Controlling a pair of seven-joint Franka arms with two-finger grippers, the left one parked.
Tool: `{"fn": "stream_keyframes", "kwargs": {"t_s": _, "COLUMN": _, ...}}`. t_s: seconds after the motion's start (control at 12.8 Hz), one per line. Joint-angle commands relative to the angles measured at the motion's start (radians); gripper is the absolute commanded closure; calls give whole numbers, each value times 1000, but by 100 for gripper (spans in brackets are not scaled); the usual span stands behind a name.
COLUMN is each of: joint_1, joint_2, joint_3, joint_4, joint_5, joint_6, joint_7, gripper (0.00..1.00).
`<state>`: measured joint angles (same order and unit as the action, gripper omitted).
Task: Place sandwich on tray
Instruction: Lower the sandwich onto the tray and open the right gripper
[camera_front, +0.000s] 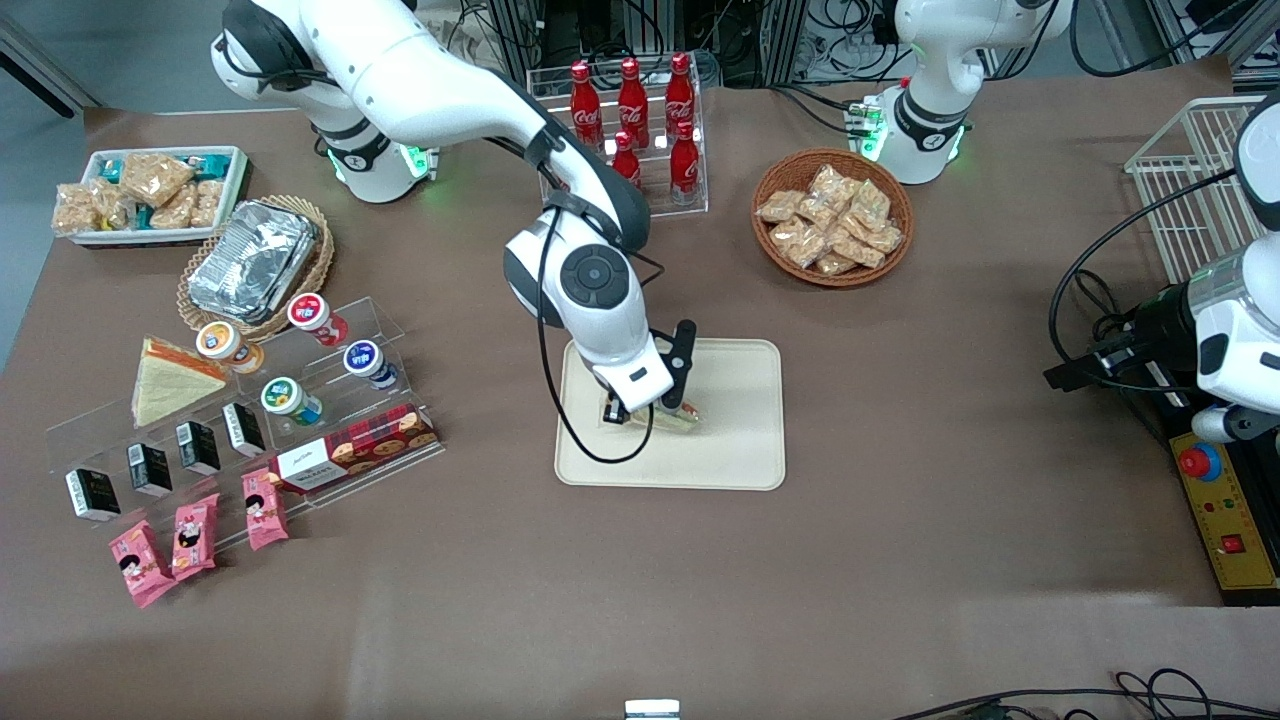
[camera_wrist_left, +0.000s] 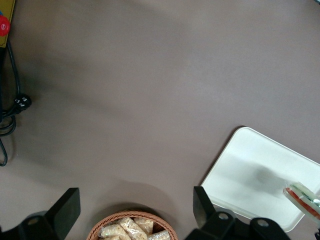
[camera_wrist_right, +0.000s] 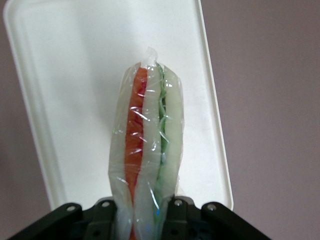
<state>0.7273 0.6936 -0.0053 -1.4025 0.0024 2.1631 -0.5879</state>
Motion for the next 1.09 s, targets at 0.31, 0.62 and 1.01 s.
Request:
{"fn": "stream_keyframes", "kwargs": {"t_s": 0.31, "joint_1": 4, "joint_2": 95, "joint_3": -62, "joint_4": 62, "joint_5": -21, "joint_6": 93, "joint_7": 23, "gripper": 73}}
{"fn": "stream_keyframes", "kwargs": {"t_s": 0.62, "joint_1": 4, "joint_2": 118, "joint_3": -64, "joint_4": 62, "joint_5": -21, "joint_6": 98, "joint_7": 26, "gripper": 73}}
{"fn": "stream_keyframes", "kwargs": {"t_s": 1.01, "joint_1": 6, "joint_2": 130, "joint_3": -64, "joint_4": 59, "joint_5": -21, "joint_6": 115, "joint_7": 28, "gripper": 72}}
